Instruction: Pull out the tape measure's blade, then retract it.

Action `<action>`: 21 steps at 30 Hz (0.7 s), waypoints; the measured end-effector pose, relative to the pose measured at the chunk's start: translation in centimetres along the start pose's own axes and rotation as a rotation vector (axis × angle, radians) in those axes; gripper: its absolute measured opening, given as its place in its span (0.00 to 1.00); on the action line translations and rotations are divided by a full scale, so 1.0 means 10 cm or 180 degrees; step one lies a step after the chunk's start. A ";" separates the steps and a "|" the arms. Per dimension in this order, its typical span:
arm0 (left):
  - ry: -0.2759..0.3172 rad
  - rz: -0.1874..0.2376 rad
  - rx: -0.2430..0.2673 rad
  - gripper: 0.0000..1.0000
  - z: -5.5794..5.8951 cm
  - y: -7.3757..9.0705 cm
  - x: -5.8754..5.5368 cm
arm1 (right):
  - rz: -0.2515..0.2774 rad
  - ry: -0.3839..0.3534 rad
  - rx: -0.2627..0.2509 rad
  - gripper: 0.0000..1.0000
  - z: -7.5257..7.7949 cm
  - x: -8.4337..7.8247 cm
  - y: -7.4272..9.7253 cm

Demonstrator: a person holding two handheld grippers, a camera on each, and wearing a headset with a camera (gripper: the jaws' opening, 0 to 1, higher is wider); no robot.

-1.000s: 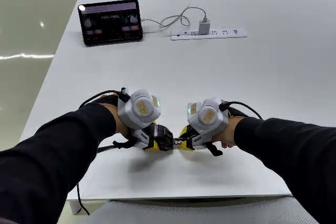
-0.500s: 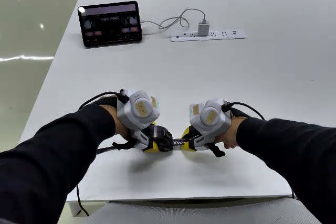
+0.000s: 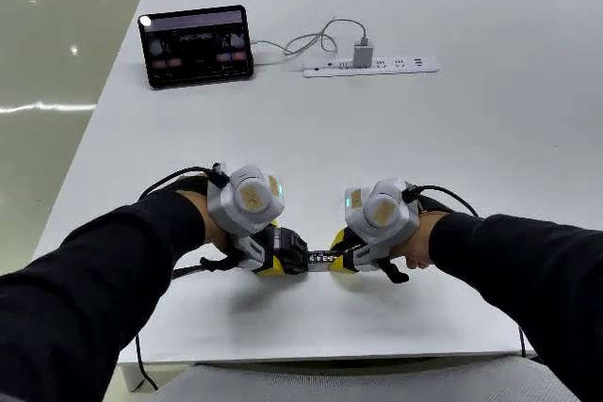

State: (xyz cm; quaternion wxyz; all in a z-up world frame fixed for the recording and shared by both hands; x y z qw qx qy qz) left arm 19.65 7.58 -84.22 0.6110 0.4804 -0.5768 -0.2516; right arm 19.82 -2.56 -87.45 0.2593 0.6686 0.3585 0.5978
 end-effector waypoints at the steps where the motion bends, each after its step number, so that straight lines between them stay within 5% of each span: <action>1: 0.0005 0.0004 0.0004 0.33 0.00 0.00 0.00 | 0.0001 0.0006 -0.0005 0.11 0.00 0.00 0.00; 21: 0.0031 0.0026 0.0000 0.33 0.00 0.00 0.00 | -0.0056 0.0022 -0.0032 0.11 0.00 -0.12 0.09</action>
Point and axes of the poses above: the centre of the closed fingertips' face, and the gripper's own axes: y roughly backward along the fingers, z roughly to its right, x roughly out of its top, the point moved 4 cm from there along y, roughly backward along the fingers, and after that the axes turned 9 degrees about x, right-handed, at the moved point
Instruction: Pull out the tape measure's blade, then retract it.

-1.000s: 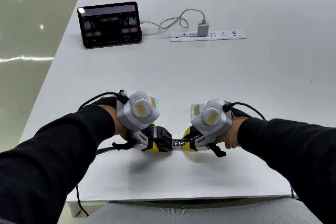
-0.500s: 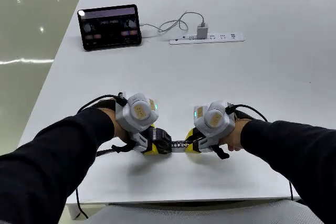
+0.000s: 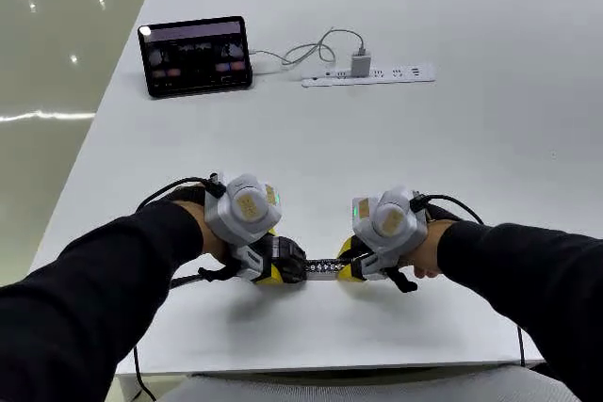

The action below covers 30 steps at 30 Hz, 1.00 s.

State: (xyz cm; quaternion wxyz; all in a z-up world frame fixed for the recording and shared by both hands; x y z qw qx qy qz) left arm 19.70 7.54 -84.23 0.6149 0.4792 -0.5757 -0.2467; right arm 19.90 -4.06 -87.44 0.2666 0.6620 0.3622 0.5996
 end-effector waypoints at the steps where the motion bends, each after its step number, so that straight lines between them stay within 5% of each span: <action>1: 0.0001 0.0001 0.0000 0.33 0.00 0.00 0.00 | 0.0002 -0.0006 -0.0002 0.11 0.00 0.00 0.01; 30: 0.0040 0.0031 0.0013 0.33 0.00 0.00 0.00 | 0.0031 -0.0120 -0.0041 0.11 0.02 -0.21 0.17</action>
Point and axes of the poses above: the centre of the closed fingertips' face, and the gripper's own axes: y roughly backward along the fingers, z roughly to its right, x roughly out of its top, the point moved 4 cm from there along y, roughly backward along the fingers, and after that the axes turned 9 degrees about x, right-handed, at the moved point
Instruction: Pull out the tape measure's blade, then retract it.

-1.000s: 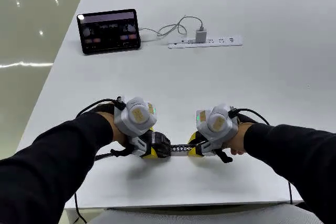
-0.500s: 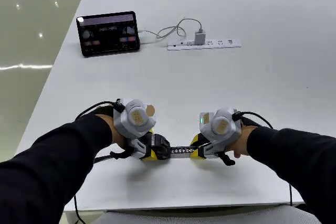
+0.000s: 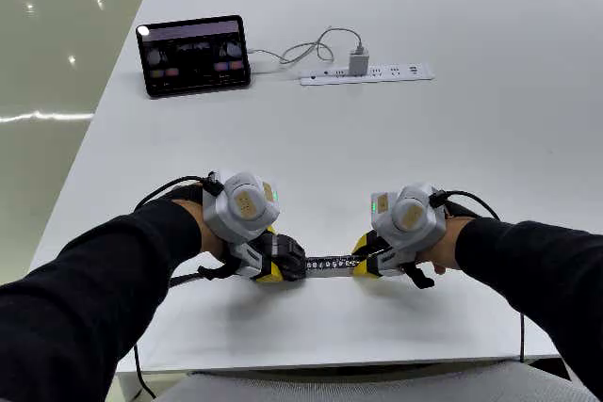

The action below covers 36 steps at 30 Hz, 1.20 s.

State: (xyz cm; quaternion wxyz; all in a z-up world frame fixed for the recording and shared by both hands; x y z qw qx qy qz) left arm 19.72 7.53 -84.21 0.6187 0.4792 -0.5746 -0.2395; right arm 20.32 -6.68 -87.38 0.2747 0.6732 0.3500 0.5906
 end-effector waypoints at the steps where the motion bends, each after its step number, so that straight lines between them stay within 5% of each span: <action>1: 0.0000 0.0001 0.0000 0.33 0.00 0.00 0.00 | -0.0004 -0.0004 0.0000 0.11 0.00 -0.01 0.00; 36: 0.0024 0.0022 0.0012 0.33 0.00 0.00 0.00 | -0.0053 -0.0045 -0.0028 0.11 -0.01 -0.23 0.15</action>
Point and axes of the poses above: the centre of the closed fingertips' face, and the gripper's own axes: y roughly backward along the fingers, z roughly to its right, x roughly out of its top, the point moved 4 cm from there along y, roughly backward along the fingers, and after that the axes turned 9 degrees about x, right-handed, at the moved point
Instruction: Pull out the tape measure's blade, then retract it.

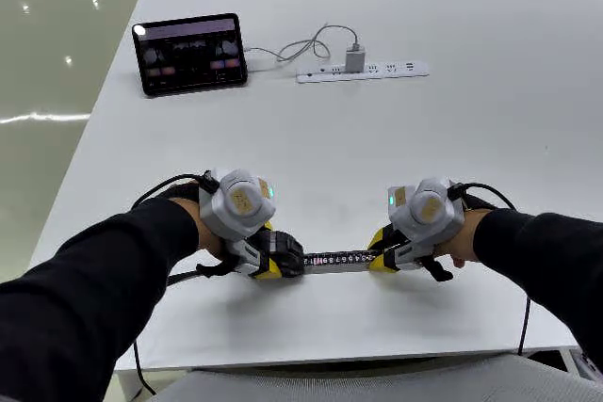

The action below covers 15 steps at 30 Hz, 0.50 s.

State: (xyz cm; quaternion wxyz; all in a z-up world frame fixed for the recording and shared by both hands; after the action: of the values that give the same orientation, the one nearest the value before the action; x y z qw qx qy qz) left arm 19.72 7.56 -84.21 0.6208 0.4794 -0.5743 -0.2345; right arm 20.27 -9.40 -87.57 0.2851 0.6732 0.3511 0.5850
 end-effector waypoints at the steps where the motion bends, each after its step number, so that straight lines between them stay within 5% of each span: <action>1: -0.0001 0.0001 0.0000 0.33 0.00 0.00 0.00 | -0.0002 -0.0005 -0.0001 0.11 0.00 -0.01 0.00; 15: 0.0009 0.0008 0.0001 0.33 -0.01 -0.01 0.00 | -0.0013 -0.0043 -0.0006 0.11 0.01 -0.08 0.06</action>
State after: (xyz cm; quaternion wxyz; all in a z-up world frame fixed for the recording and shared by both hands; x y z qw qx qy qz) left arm 19.80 7.59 -84.27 0.6218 0.4791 -0.5741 -0.2329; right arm 20.38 -10.35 -87.58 0.2893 0.6761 0.3500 0.5802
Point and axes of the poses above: the centre of the closed fingertips' face, and the gripper's own axes: y roughly backward along the fingers, z roughly to its right, x roughly out of its top, the point moved 4 cm from there along y, roughly backward along the fingers, and after that the axes turned 9 degrees about x, right-handed, at the moved point
